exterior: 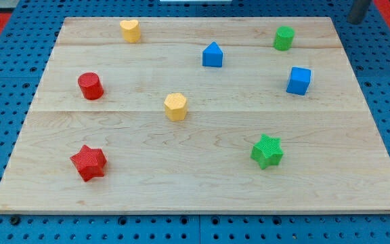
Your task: Slide the arm to the center right of the board
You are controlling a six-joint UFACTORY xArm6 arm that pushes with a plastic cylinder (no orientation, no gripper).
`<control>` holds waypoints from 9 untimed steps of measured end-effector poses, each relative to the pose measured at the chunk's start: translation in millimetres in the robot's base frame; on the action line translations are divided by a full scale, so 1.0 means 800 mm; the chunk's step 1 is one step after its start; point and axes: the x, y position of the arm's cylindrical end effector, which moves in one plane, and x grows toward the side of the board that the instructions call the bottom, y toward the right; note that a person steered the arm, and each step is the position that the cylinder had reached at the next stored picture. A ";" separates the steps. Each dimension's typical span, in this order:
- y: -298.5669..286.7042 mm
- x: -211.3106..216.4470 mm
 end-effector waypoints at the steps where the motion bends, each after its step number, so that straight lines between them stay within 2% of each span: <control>1: -0.042 0.001; 6: -0.048 -0.016; 7: -0.050 0.031; 9: -0.056 0.221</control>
